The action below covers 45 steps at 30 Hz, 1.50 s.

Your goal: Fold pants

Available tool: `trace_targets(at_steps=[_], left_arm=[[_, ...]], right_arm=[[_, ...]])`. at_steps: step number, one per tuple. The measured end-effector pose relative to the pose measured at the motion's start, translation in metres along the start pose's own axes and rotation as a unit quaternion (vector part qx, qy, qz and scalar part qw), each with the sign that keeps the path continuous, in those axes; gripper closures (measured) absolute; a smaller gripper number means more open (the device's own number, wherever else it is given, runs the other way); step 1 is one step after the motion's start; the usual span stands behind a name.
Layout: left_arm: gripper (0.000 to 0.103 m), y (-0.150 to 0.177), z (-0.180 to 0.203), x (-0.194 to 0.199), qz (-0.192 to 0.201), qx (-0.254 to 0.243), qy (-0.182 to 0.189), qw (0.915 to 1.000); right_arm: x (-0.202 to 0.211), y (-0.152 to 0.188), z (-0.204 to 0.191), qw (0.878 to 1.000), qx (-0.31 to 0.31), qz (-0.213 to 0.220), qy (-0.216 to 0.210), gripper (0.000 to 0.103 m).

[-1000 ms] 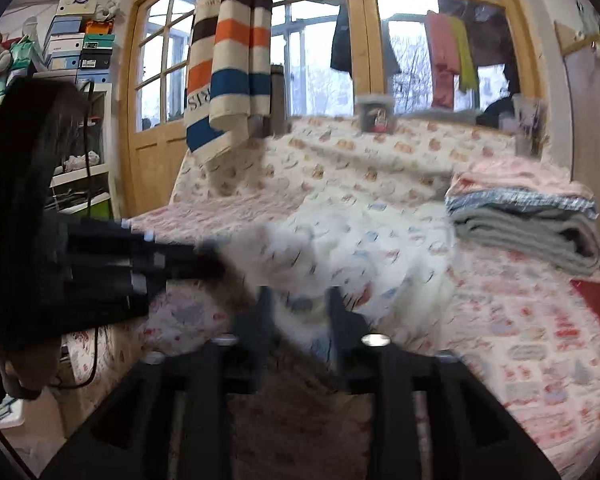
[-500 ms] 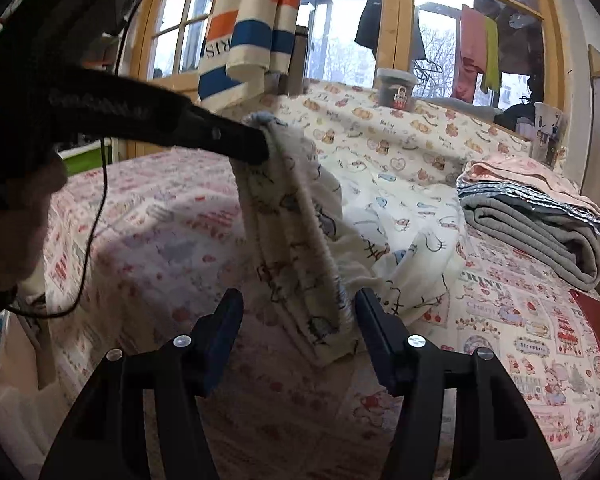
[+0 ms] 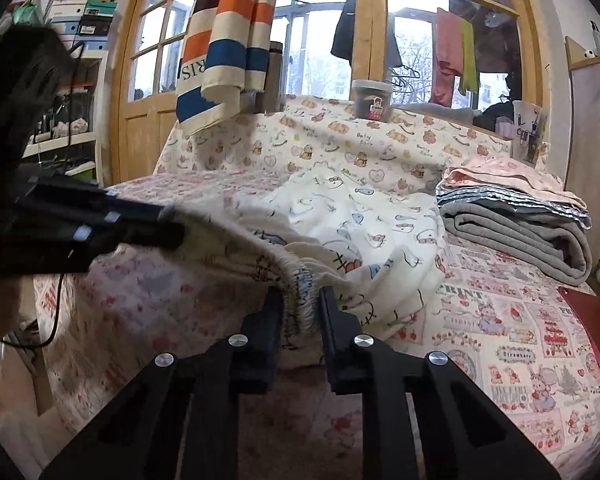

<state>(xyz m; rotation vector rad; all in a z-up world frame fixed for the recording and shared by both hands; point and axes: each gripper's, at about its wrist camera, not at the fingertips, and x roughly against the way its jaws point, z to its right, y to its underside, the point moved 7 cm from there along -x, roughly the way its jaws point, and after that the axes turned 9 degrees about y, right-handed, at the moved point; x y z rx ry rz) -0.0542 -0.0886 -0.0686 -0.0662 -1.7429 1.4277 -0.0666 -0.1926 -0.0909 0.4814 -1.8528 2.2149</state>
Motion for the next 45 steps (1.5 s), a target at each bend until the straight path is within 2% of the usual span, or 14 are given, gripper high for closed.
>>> trace_targets(at_steps=[2,5,10,16,21,25,27,28,30,33,36,38,39,45], left_arm=[[0.059,0.000,0.001,0.008,0.015,-0.006,-0.002,0.9999],[0.055,-0.001,0.006,0.016,0.032,-0.021,0.011,0.9992],[0.054,0.001,0.015,0.002,0.017,-0.058,0.008,0.9981],[0.054,-0.017,0.008,-0.016,0.019,-0.098,-0.045,0.9940],[0.054,-0.030,0.005,-0.033,0.005,-0.134,-0.035,0.9904],[0.054,-0.037,0.001,-0.050,-0.003,-0.116,0.014,0.9931],[0.054,-0.047,-0.005,-0.056,0.006,-0.105,0.008,0.9944],[0.059,-0.052,-0.007,-0.057,0.012,-0.100,0.006,0.9949],[0.087,-0.061,-0.012,-0.059,0.019,-0.083,0.012,0.9963],[0.094,-0.070,-0.016,-0.064,0.013,-0.063,0.022,0.9977],[0.094,-0.074,-0.023,-0.069,0.006,-0.044,0.031,0.9985],[0.095,-0.075,-0.028,-0.072,0.003,-0.030,0.031,0.9991],[0.095,-0.076,-0.031,-0.073,0.001,-0.024,0.030,0.9993],[0.095,-0.078,-0.034,-0.077,-0.004,-0.015,0.039,0.9991]], right_arm=[[0.000,-0.004,0.002,1.000,0.001,0.003,0.006,0.085],[0.000,-0.009,0.004,1.000,-0.003,0.004,0.004,0.085],[-0.001,-0.026,0.012,1.000,-0.007,0.010,-0.003,0.085],[-0.002,-0.036,0.019,1.000,0.009,0.010,-0.015,0.085],[-0.002,-0.046,0.033,0.999,0.002,0.010,-0.039,0.085],[-0.008,-0.052,0.041,0.998,-0.005,0.003,-0.067,0.085],[-0.013,-0.055,0.045,0.997,-0.011,0.003,-0.079,0.085],[-0.015,-0.057,0.047,0.996,-0.016,0.002,-0.086,0.085],[-0.022,-0.062,0.054,0.993,-0.036,-0.006,-0.109,0.085],[-0.032,-0.067,0.063,0.993,-0.058,-0.013,-0.105,0.084],[-0.040,-0.066,0.067,0.991,-0.074,-0.023,-0.106,0.072],[-0.043,-0.061,0.065,0.987,-0.083,-0.038,-0.131,0.042],[-0.042,-0.058,0.064,0.987,-0.085,-0.040,-0.134,0.036],[-0.047,-0.049,0.061,0.990,-0.053,-0.051,-0.117,0.034]])
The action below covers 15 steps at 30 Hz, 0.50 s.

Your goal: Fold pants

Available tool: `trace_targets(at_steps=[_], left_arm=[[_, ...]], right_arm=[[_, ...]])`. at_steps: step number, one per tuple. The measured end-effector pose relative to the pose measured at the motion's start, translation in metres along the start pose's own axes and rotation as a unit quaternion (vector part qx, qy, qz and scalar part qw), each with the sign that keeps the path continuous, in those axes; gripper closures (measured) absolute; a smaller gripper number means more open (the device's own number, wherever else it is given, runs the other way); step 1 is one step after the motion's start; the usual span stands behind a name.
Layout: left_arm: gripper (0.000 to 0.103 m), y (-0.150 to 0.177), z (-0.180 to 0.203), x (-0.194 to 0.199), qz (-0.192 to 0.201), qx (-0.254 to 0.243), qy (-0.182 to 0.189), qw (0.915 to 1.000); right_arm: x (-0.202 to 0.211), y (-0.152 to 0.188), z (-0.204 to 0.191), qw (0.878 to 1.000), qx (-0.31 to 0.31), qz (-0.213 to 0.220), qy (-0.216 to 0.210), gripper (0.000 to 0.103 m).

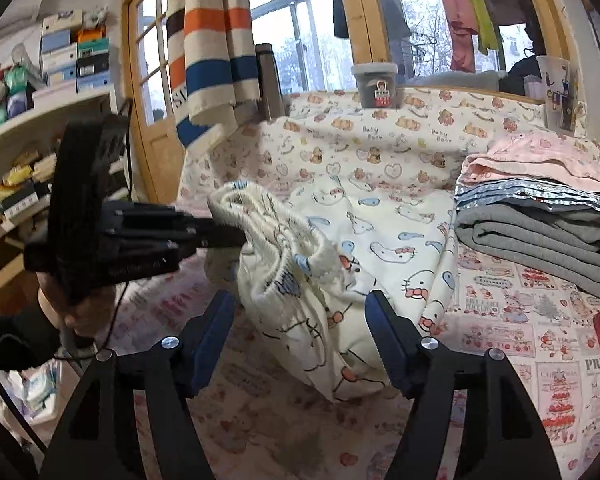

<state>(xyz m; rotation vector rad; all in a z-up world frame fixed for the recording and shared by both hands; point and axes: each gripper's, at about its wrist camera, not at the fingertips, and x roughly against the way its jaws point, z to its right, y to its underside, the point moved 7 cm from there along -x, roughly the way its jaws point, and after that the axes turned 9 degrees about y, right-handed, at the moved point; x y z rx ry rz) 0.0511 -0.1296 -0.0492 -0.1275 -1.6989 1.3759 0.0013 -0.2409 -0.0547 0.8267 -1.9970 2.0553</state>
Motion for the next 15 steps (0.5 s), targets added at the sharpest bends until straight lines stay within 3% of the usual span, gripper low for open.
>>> trace_targets(at_steps=[4,6,7,8,15], left_arm=[[0.095,-0.006,0.001,0.001,-0.002,-0.012,-0.004,0.9999],[0.095,-0.010,-0.002,-0.002,-0.007,-0.010,-0.007,0.9999],[0.095,-0.014,-0.004,-0.004,-0.013,-0.006,-0.005,0.9999],[0.095,-0.016,-0.006,-0.007,-0.017,-0.002,-0.005,0.9998],[0.095,-0.035,-0.025,-0.028,-0.044,0.003,-0.051,0.9977]], right_arm=[[-0.018,-0.005,0.009,0.999,0.009,-0.031,0.004,0.034],[-0.030,-0.011,0.017,0.999,0.010,-0.047,0.006,0.043],[-0.036,-0.013,0.021,0.998,0.009,-0.055,0.005,0.078],[-0.043,-0.016,0.025,0.998,0.006,-0.065,0.002,0.087],[-0.071,-0.057,0.039,0.998,0.003,-0.042,0.037,0.088]])
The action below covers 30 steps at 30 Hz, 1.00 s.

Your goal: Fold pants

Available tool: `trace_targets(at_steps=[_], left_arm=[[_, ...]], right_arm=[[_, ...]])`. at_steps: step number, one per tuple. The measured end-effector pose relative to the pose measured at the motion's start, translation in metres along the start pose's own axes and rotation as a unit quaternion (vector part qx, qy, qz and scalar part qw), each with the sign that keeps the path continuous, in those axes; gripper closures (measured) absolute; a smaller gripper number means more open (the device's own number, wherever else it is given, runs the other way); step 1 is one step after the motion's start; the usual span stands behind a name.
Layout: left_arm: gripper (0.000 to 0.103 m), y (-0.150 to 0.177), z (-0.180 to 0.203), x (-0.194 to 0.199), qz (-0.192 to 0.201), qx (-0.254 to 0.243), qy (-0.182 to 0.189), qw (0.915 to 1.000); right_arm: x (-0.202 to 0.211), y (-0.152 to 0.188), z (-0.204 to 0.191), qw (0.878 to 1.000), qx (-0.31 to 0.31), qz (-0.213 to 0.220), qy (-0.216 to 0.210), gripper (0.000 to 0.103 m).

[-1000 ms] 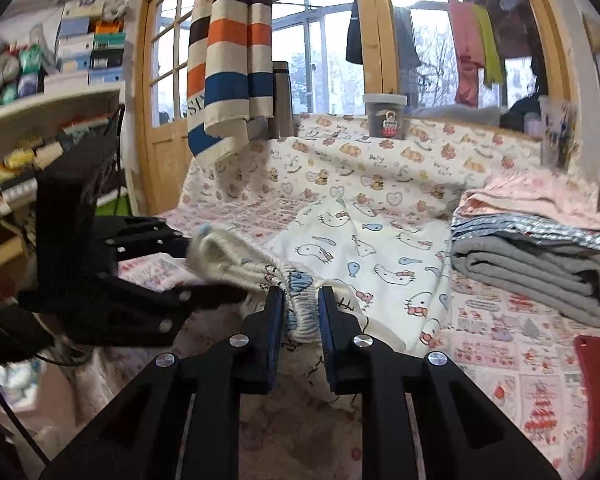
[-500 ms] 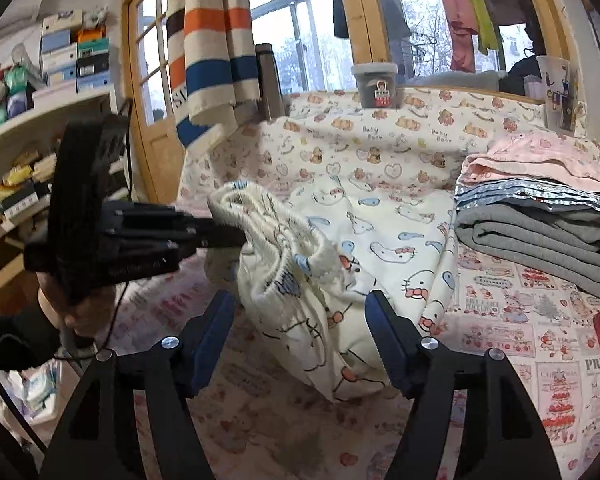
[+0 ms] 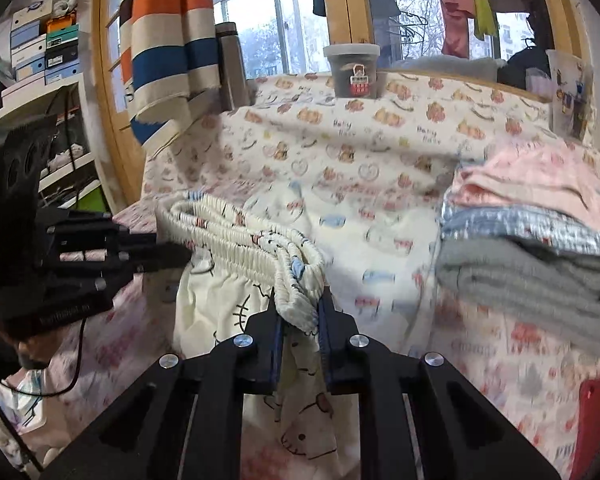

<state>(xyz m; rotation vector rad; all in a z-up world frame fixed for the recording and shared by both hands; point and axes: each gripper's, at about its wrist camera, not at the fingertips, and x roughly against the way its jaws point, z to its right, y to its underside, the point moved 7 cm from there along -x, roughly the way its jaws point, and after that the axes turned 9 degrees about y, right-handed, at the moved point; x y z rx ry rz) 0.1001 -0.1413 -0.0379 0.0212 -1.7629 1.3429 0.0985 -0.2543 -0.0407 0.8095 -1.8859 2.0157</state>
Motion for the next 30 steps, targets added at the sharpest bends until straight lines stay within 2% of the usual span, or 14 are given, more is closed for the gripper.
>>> trace_targets(at_steps=[2,6,7,9,10,11,14,17,19,22,23,27,28,30], left_arm=[[0.095,0.002,-0.007,-0.013,-0.031,0.009,-0.019,0.9993],[0.091,0.009,-0.021,-0.037,-0.076,0.042,-0.006,0.9962],[0.087,0.011,-0.025,-0.038,-0.075,0.049,0.000,0.9960],[0.067,0.013,-0.034,-0.032,-0.066,0.061,-0.001,0.9959],[0.057,0.015,-0.038,-0.025,-0.054,0.064,0.001,0.9964],[0.058,0.017,-0.040,-0.016,-0.042,0.065,0.002,0.9970],[0.058,0.030,-0.046,0.012,-0.024,0.066,0.013,0.9974],[0.058,0.048,-0.045,0.024,-0.036,0.057,0.026,0.9974],[0.060,0.061,-0.040,0.022,-0.051,0.044,0.028,0.9973],[0.070,0.074,-0.033,0.008,-0.075,0.029,0.039,0.9960],[0.070,0.076,-0.031,0.003,-0.079,0.026,0.045,0.9955],[0.070,0.075,-0.029,-0.011,-0.084,0.026,0.045,0.9951],[0.073,0.074,-0.028,-0.012,-0.085,0.026,0.046,0.9950],[0.093,0.073,-0.024,-0.012,-0.085,0.023,0.057,0.9944]], right_arm=[[-0.016,-0.007,0.003,1.000,-0.007,-0.019,0.001,0.088],[-0.050,-0.005,0.011,0.996,-0.042,-0.079,0.014,0.087],[-0.053,-0.004,0.014,0.996,-0.041,-0.082,0.023,0.081],[-0.049,-0.003,0.026,0.995,-0.057,-0.069,0.042,0.066],[-0.044,-0.003,0.031,0.995,-0.065,-0.060,0.044,0.051],[-0.037,-0.002,0.039,0.995,-0.077,-0.048,0.050,0.047],[-0.012,0.005,0.057,0.993,-0.099,-0.029,0.050,0.047],[0.013,0.021,0.057,0.996,-0.086,-0.021,0.028,0.047],[0.020,0.031,0.050,0.997,-0.070,-0.028,0.022,0.050],[0.019,0.052,0.040,0.997,-0.052,-0.052,0.020,0.059],[0.017,0.056,0.040,0.997,-0.048,-0.054,0.028,0.060],[0.015,0.064,0.037,0.996,-0.053,-0.070,0.009,0.061],[0.012,0.064,0.037,0.995,-0.056,-0.076,0.003,0.061],[0.004,0.067,0.036,0.994,-0.056,-0.093,0.007,0.074]])
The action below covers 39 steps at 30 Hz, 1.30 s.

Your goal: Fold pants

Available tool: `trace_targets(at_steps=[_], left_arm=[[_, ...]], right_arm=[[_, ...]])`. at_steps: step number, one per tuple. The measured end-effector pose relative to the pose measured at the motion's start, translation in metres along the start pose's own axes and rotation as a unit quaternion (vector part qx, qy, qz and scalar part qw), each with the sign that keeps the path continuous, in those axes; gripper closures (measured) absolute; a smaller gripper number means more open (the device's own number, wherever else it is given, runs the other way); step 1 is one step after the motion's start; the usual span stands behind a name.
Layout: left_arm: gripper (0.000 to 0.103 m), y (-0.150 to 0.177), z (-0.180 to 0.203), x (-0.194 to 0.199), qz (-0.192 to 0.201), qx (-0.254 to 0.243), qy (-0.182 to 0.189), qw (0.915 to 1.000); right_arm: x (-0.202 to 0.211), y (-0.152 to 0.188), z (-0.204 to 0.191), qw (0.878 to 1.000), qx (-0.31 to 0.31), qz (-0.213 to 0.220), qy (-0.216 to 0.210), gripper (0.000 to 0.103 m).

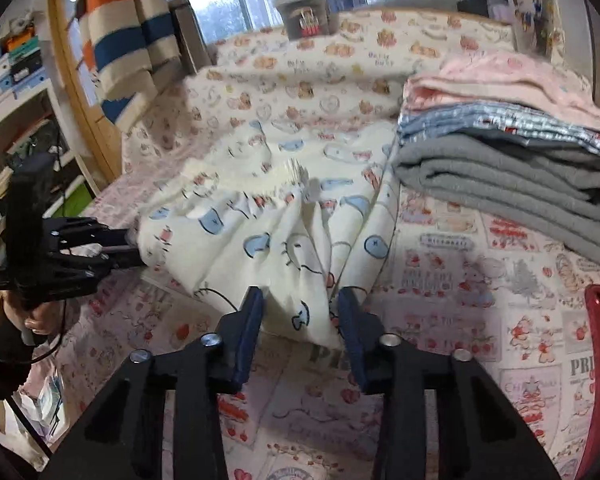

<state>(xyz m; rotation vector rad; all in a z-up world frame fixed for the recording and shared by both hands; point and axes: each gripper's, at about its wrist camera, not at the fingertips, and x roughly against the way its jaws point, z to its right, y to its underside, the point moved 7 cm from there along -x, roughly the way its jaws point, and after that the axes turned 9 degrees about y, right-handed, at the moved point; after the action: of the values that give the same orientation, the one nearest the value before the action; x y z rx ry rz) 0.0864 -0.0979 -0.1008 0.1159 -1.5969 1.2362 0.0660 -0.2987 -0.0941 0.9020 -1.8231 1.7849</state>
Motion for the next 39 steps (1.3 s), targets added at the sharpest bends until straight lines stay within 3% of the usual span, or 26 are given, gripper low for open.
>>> trace_targets(at_steps=[1,4,14,19,23,27,31,33,34,35,37,39], left_arm=[[0.099,0.000,0.003,0.001,0.001,-0.005,0.000,1.0000],[0.100,0.001,0.005,0.012,0.009,-0.024,-0.037,0.9990],[0.100,0.017,-0.014,0.083,0.067,0.020,-0.064,0.9955],[0.100,0.047,-0.009,0.113,0.073,0.040,-0.049,0.9953],[0.100,0.076,0.000,0.119,0.056,0.051,-0.040,0.9964],[0.099,0.095,0.003,0.103,0.030,0.055,-0.046,0.9970],[0.094,0.096,0.009,0.106,0.045,0.041,-0.043,0.9972],[0.081,0.093,0.015,0.115,0.060,0.028,-0.038,0.9971],[0.074,0.089,0.017,0.120,0.070,0.024,-0.030,0.9968],[0.072,0.086,0.019,0.125,0.077,0.022,-0.024,0.9965],[0.072,0.075,0.021,0.130,0.088,0.019,-0.018,0.9958],[0.069,0.062,0.023,0.130,0.096,0.018,-0.013,0.9952]], right_arm=[[-0.003,0.001,0.000,1.000,0.002,-0.004,0.002,0.092],[0.004,-0.001,0.003,1.000,-0.010,0.019,0.013,0.099],[0.055,0.014,-0.018,0.998,0.002,0.063,0.004,0.099],[0.087,0.028,-0.023,0.997,-0.012,0.077,-0.015,0.099],[0.096,0.052,-0.035,0.997,-0.012,0.066,-0.045,0.099],[0.074,0.079,-0.035,0.999,-0.026,0.023,-0.034,0.099],[0.067,0.086,-0.031,0.999,-0.042,0.016,-0.028,0.099],[0.073,0.084,-0.031,0.999,-0.040,0.024,-0.020,0.092],[0.076,0.083,-0.029,0.999,-0.041,0.030,-0.017,0.082],[0.080,0.079,-0.028,0.998,-0.043,0.039,-0.014,0.069],[0.089,0.069,-0.026,0.997,-0.046,0.061,-0.012,0.054],[0.091,0.054,-0.029,0.996,-0.037,0.076,-0.015,0.053]])
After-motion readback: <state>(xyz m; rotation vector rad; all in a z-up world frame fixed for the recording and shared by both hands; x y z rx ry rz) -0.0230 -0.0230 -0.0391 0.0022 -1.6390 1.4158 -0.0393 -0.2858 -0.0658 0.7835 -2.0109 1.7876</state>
